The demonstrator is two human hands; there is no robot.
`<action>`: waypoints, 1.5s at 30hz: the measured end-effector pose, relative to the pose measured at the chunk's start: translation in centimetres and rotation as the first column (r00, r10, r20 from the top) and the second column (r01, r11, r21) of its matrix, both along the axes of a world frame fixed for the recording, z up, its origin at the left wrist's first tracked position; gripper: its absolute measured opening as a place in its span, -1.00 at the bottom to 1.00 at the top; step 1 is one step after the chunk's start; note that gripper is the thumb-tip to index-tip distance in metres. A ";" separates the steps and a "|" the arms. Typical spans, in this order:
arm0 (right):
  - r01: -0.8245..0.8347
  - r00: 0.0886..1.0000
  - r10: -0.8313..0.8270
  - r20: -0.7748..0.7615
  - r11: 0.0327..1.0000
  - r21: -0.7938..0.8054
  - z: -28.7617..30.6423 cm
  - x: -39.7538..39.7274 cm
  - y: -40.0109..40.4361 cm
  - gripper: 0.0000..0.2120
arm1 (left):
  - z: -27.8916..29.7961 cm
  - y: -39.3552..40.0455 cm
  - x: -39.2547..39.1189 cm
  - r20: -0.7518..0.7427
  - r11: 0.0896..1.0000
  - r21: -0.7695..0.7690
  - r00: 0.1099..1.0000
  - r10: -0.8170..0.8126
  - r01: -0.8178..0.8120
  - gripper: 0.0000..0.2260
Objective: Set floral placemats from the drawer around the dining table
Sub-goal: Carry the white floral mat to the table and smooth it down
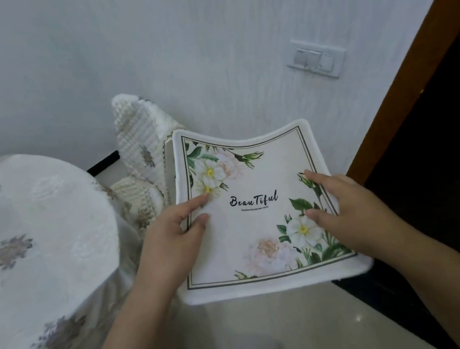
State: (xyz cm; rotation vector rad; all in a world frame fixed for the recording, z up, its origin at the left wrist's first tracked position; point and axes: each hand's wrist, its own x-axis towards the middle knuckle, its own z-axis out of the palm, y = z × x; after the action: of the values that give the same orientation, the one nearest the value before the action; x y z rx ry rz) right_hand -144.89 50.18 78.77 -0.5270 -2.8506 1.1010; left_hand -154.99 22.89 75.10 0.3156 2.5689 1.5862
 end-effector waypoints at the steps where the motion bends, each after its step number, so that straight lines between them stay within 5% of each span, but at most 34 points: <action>1: -0.030 1.000 0.030 0.011 1.000 0.004 0.0 -1.5 -0.3 -0.36 | -0.1 -0.6 -0.6 0.002 1.000 -0.004 1.000 0.027 -0.027 -0.73; 13: -0.465 0.885 0.465 0.038 0.885 -0.004 -2.7 -19.7 -3.6 -0.36 | -1.8 -5.5 -7.2 0.051 0.897 -0.071 0.896 0.440 -0.437 -0.73; 24: -0.809 0.588 0.808 0.036 0.588 0.016 -2.5 -36.0 -5.5 -0.34 | -1.4 -3.7 -10.5 0.021 0.599 -0.057 0.599 0.801 -0.799 -0.72; 33: -0.932 0.359 0.928 0.105 0.362 -0.011 -4.5 -42.8 -12.1 -0.34 | -3.4 -5.8 -11.4 0.084 0.396 -0.010 0.393 0.915 -0.918 -0.70; 45: -0.949 0.317 0.932 0.178 0.312 0.056 -4.6 -54.7 -25.3 -0.30 | -5.6 -16.0 -22.4 0.123 0.298 0.009 0.296 0.947 -0.955 -0.72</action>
State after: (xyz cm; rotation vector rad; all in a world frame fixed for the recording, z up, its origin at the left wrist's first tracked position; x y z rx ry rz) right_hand -199.61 24.92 74.19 1.4037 -3.2168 0.8149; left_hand -177.38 6.87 69.45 -1.6256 2.6598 1.8140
